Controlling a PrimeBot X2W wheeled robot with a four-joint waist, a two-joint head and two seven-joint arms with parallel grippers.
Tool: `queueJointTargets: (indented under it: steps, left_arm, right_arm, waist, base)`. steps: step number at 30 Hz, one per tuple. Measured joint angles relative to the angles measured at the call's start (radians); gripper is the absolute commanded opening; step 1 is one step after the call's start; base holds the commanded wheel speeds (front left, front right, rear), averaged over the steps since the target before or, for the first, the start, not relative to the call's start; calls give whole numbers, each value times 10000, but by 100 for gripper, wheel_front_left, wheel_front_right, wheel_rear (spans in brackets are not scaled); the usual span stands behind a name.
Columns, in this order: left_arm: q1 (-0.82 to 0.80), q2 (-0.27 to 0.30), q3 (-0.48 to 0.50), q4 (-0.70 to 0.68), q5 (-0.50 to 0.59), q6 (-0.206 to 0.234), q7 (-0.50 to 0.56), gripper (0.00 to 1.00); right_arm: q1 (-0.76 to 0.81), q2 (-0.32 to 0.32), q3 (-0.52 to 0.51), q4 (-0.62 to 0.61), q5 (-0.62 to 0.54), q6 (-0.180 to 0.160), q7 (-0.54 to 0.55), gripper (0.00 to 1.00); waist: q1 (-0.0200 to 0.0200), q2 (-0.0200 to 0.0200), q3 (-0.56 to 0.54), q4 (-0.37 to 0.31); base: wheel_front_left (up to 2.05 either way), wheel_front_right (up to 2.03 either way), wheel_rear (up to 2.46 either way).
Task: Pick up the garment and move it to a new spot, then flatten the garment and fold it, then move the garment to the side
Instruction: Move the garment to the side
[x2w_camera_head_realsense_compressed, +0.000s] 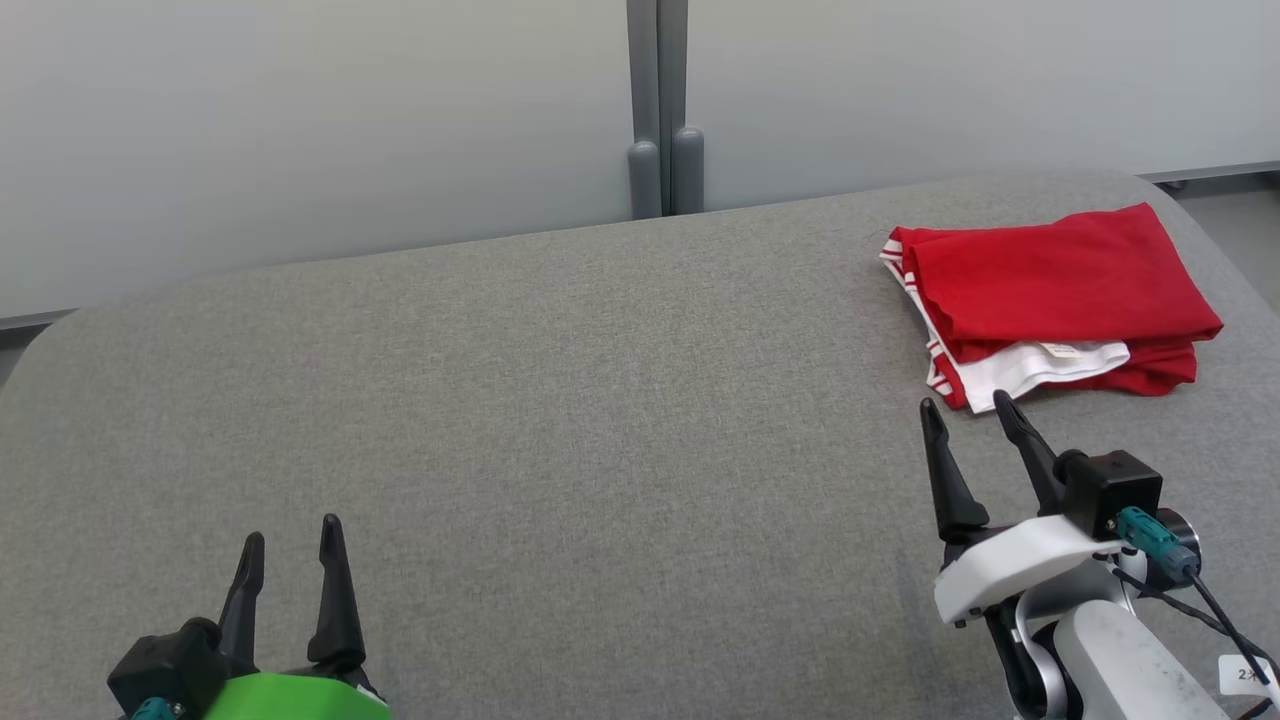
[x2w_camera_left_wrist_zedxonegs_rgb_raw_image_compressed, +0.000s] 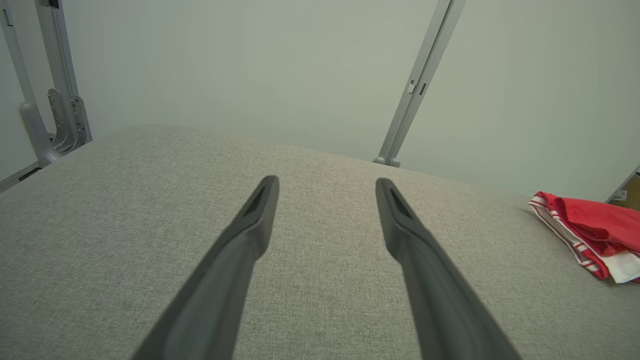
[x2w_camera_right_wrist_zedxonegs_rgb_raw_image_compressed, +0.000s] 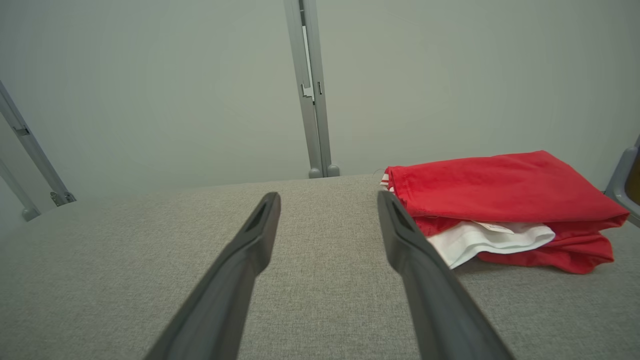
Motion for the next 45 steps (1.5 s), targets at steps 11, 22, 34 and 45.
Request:
queueJointTargets:
  steps: [11, 22, 34, 45]
  left_arm:
    - [0, -6, -48, 123, 2, 0, 0, 100]
    - [0, -6, -52, 157, 12, 0, 0, 100]
    - [0, -4, -92, 205, 29, 0, 0, 100]
    - [1, -4, -111, 228, 46, 0, 0, 100]
  right_arm:
    - [345, 244, -79, -234, -397, 0, 0, 100]
    - [467, 347, -205, -366, -539, 0, 0, 100]
    - [663, 502, -244, -443, -667, 0, 0, 100]
    - [809, 535, -247, -479, -740, 0, 0, 100]
  waist:
    - [0, 0, -17, 83]
    - [0, 0, -19, 115]
    - [0, 0, -56, 103]
    - [0, 0, -113, 102]
  base:
    - [0, 0, 0]
    - [0, 0, 0]
    - [0, 0, 0]
    - [0, 0, 0]
